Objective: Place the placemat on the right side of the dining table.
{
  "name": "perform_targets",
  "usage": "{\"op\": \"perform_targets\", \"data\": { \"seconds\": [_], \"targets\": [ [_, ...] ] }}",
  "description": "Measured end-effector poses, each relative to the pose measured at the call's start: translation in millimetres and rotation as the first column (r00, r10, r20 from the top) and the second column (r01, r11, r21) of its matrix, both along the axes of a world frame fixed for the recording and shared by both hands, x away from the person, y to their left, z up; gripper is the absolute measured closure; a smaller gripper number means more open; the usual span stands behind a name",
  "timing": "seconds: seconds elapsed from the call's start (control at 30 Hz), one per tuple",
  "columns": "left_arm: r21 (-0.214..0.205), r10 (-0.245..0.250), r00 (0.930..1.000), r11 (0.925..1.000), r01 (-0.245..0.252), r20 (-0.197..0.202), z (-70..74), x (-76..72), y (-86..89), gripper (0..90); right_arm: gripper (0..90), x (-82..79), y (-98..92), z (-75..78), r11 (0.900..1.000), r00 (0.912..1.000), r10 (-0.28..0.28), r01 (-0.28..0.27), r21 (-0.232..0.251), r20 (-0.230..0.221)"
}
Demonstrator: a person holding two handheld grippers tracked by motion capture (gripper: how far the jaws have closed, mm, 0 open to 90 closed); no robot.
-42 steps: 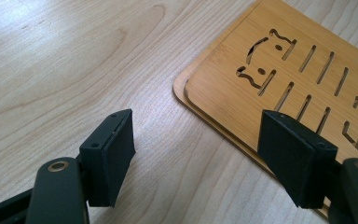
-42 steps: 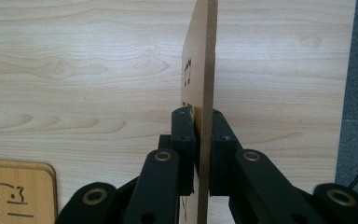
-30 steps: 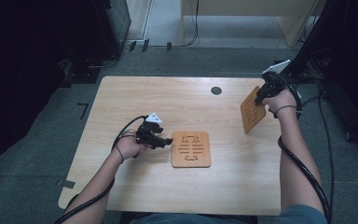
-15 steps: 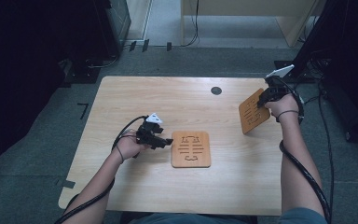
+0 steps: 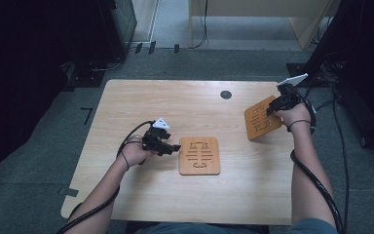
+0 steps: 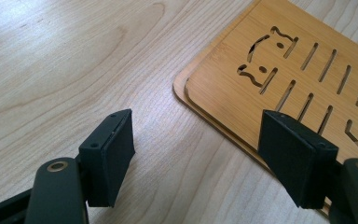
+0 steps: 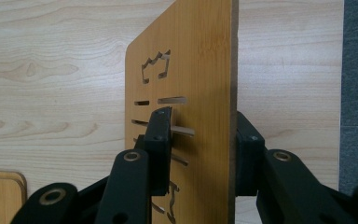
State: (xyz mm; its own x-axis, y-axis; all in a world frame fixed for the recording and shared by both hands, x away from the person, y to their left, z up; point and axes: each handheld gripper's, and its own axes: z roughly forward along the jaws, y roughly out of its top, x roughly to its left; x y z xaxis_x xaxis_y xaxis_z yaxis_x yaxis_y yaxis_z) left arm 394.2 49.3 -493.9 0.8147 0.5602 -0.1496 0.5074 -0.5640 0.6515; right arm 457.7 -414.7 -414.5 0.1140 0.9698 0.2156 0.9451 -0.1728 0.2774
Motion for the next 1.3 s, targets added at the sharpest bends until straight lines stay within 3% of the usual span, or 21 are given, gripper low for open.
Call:
{"op": "perform_targets", "data": {
  "seconds": [1.3],
  "targets": [
    [-0.003,0.004,1.0,1.0,-0.004,0.001,-1.0,0.1,1.0,25.9,51.3,-5.4,-6.4,-33.9,0.9976,0.9993,-0.023,0.022,0.066,0.028]
  ]
}}
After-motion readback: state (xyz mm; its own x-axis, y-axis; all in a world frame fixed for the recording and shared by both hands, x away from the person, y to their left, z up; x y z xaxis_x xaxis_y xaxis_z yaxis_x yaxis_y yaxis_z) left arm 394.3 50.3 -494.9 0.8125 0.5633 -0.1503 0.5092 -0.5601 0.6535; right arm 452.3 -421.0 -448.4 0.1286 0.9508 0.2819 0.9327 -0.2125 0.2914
